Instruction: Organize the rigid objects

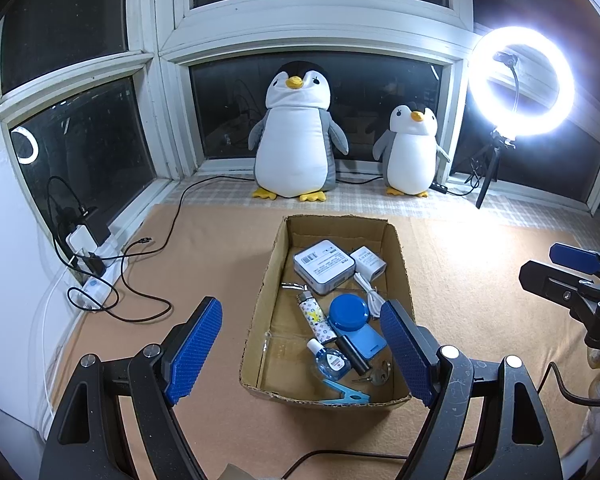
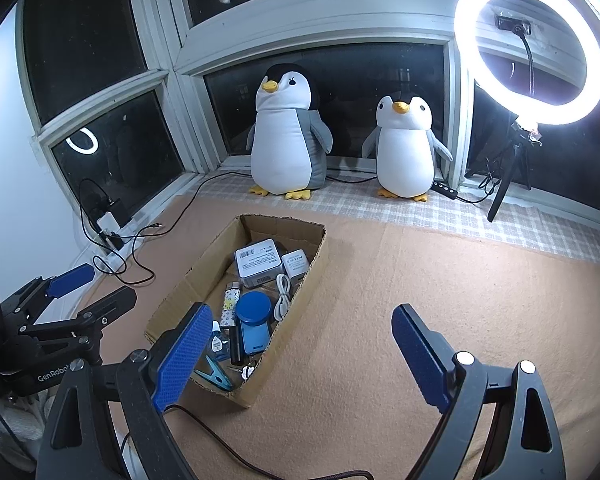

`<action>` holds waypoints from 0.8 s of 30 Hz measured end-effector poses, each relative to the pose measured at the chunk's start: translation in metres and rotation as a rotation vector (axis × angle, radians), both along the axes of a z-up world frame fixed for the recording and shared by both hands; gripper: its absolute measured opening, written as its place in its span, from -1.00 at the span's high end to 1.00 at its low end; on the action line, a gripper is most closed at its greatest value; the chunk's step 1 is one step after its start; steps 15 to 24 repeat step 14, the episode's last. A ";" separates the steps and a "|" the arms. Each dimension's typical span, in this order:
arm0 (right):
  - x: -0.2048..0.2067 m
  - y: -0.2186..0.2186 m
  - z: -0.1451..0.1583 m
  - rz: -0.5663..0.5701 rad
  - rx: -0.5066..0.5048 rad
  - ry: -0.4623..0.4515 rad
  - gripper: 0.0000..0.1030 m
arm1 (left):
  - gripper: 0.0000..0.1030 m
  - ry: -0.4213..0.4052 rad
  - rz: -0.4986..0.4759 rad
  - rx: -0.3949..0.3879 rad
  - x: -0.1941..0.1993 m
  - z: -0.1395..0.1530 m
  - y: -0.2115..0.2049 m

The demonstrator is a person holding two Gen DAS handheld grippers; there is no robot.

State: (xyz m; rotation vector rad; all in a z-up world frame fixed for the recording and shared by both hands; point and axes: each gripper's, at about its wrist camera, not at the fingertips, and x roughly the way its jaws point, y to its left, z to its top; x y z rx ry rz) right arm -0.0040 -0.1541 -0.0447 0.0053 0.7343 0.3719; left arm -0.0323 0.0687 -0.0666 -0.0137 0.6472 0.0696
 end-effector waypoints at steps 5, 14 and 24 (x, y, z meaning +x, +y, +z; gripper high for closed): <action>0.000 0.000 -0.001 0.001 0.001 0.003 -0.72 | -0.63 0.000 -0.002 0.000 0.000 -0.001 0.000; 0.000 -0.001 -0.001 -0.001 0.002 0.005 -0.72 | -0.63 0.006 0.003 -0.005 0.001 -0.002 0.002; 0.000 -0.001 -0.001 -0.001 0.002 0.005 -0.72 | -0.63 0.006 0.003 -0.005 0.001 -0.002 0.002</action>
